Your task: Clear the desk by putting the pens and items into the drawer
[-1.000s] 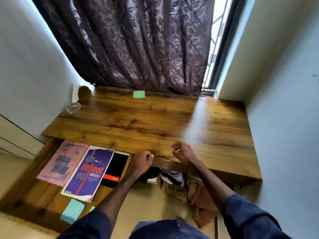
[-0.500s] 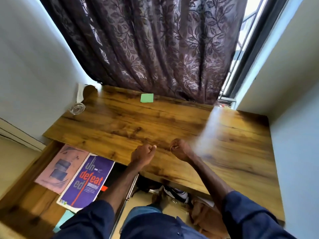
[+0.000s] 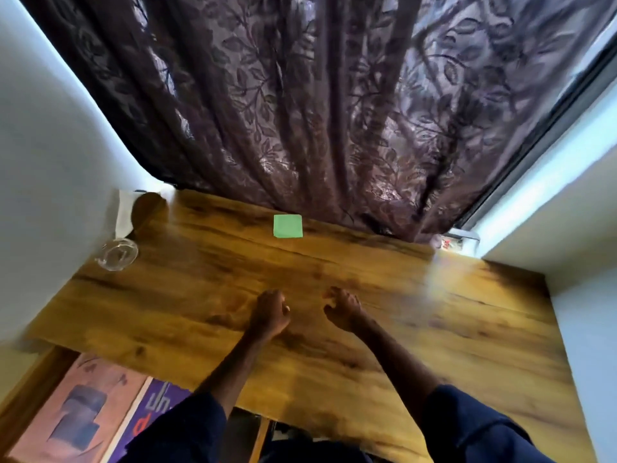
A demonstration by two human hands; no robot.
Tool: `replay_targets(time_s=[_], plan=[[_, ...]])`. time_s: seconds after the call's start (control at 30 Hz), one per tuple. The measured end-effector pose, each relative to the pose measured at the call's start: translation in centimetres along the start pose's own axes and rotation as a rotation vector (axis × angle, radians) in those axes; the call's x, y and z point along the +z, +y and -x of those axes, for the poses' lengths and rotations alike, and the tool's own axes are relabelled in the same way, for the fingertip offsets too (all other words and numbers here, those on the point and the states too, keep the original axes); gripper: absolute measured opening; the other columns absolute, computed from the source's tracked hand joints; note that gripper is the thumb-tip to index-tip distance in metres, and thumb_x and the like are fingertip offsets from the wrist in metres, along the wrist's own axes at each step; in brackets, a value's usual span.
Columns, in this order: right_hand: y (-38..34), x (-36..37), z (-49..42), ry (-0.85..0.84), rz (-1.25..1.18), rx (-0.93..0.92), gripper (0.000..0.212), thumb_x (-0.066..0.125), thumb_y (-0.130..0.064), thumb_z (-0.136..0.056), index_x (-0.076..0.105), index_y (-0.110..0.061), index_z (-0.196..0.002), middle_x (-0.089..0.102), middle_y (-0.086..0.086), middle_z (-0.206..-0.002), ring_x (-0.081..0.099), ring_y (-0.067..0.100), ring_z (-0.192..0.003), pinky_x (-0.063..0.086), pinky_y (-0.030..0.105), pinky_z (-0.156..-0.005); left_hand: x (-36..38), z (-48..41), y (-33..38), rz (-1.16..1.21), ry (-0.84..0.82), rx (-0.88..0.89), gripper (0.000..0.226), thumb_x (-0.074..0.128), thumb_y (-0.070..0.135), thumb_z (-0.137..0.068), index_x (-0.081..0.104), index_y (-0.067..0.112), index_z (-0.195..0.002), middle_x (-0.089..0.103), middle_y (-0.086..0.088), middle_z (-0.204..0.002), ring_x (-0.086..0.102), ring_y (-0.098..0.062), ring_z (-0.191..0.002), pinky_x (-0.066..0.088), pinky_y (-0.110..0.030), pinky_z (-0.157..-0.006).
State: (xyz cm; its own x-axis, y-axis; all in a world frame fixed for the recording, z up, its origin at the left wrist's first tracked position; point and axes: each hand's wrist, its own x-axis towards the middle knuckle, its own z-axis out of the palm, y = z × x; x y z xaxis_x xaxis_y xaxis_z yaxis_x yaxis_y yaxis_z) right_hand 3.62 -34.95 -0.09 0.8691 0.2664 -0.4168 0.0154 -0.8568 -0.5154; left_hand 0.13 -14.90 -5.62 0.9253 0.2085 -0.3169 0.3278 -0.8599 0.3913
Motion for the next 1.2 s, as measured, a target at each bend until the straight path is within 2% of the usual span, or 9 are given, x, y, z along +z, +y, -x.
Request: replay_targets(time_s=[0.13,0.27,0.37,0.53,0.63,0.73,0.97,1.1,1.2], plan=[[-1.7,1.7,-4.7,-0.081,0.105,-0.061,0.067,0.060,-0.018,-0.093,0.031,0.000,-0.151,0.039,0.020,-0.152,0.041,0.033,-0.140,0.034,0.029,-0.109,1.1,-3.7,-1.9,-0.010,0.036,0.031,0.039,0.067,0.022,-0.092,0.056,0.012,-0.128,0.051,-0.011,-0.136,0.047,-0.029,-0.129,0.041,-0.038,-0.108],[-0.8,3.3,-10.7,-0.194,0.165,-0.030,0.066,0.076,-0.010,-0.070,0.054,0.020,-0.124,0.061,0.038,-0.119,0.065,0.048,-0.108,0.057,0.039,-0.084,2.1,-7.6,-2.1,0.045,0.053,0.069,0.057,0.059,0.025,-0.099,0.039,0.007,-0.148,0.034,-0.017,-0.155,0.032,-0.036,-0.146,0.035,-0.047,-0.117],[-3.3,1.3,-11.5,-0.098,0.212,-0.109,0.072,0.064,-0.017,-0.087,0.033,0.007,-0.148,0.039,0.029,-0.150,0.046,0.041,-0.135,0.046,0.038,-0.105,0.4,-11.5,-0.6,-0.022,0.040,0.068,0.077,0.054,0.029,-0.102,0.008,0.009,-0.161,-0.001,-0.017,-0.168,0.000,-0.035,-0.156,0.013,-0.048,-0.126],[-4.0,0.4,-12.2,-0.091,0.212,-0.112,0.069,0.059,-0.018,-0.094,0.025,-0.003,-0.152,0.034,0.017,-0.154,0.041,0.030,-0.137,0.040,0.032,-0.105,-2.8,-17.2,1.4,-0.124,0.081,0.185,0.092,0.059,0.036,-0.097,-0.002,0.013,-0.162,-0.014,-0.016,-0.167,-0.007,-0.034,-0.155,0.006,-0.053,-0.124],[-3.2,0.2,-12.0,-0.075,0.205,-0.095,0.066,0.057,-0.017,-0.096,0.028,0.000,-0.152,0.034,0.017,-0.156,0.037,0.030,-0.141,0.034,0.029,-0.107,-1.4,-18.3,1.3,-0.175,0.011,0.196,0.076,0.053,0.037,-0.101,0.014,0.010,-0.161,-0.001,-0.016,-0.168,0.002,-0.034,-0.156,0.005,-0.060,-0.122],[-2.0,-0.6,-11.1,-0.034,0.125,-0.057,0.059,0.056,-0.025,-0.092,0.043,0.000,-0.144,0.046,0.017,-0.147,0.047,0.031,-0.134,0.040,0.029,-0.100,1.8,-16.6,-0.1,-0.154,0.124,0.265,0.059,0.066,0.032,-0.092,0.052,0.007,-0.143,0.040,-0.020,-0.156,0.040,-0.041,-0.143,0.032,-0.070,-0.110],[0.0,-0.9,-8.4,0.162,0.113,-0.113,0.027,0.066,0.005,-0.079,0.066,0.012,-0.105,0.068,0.028,-0.104,0.066,0.041,-0.098,0.054,0.040,-0.077,5.4,-7.6,-0.4,-0.046,0.356,0.444,0.011,0.061,0.024,-0.083,0.068,0.020,-0.091,0.068,-0.001,-0.106,0.061,-0.024,-0.094,0.048,-0.041,-0.076],[-0.1,0.8,-7.5,0.088,0.064,-0.217,0.039,0.087,0.010,-0.051,0.064,0.008,-0.082,0.068,0.023,-0.075,0.069,0.042,-0.066,0.057,0.034,-0.053,5.8,-8.5,-0.4,0.014,0.230,0.338,0.040,0.085,0.022,-0.074,0.065,0.014,-0.107,0.068,-0.009,-0.112,0.065,-0.034,-0.110,0.052,-0.049,-0.088],[-0.8,0.3,-7.3,0.167,0.046,-0.174,0.035,0.079,0.003,-0.074,0.063,0.010,-0.104,0.070,0.024,-0.103,0.069,0.038,-0.094,0.055,0.028,-0.076,4.1,-10.0,0.7,-0.006,0.166,0.260,0.069,0.085,0.036,-0.074,0.052,0.013,-0.129,0.057,-0.014,-0.129,0.055,-0.034,-0.118,0.052,-0.047,-0.091]])
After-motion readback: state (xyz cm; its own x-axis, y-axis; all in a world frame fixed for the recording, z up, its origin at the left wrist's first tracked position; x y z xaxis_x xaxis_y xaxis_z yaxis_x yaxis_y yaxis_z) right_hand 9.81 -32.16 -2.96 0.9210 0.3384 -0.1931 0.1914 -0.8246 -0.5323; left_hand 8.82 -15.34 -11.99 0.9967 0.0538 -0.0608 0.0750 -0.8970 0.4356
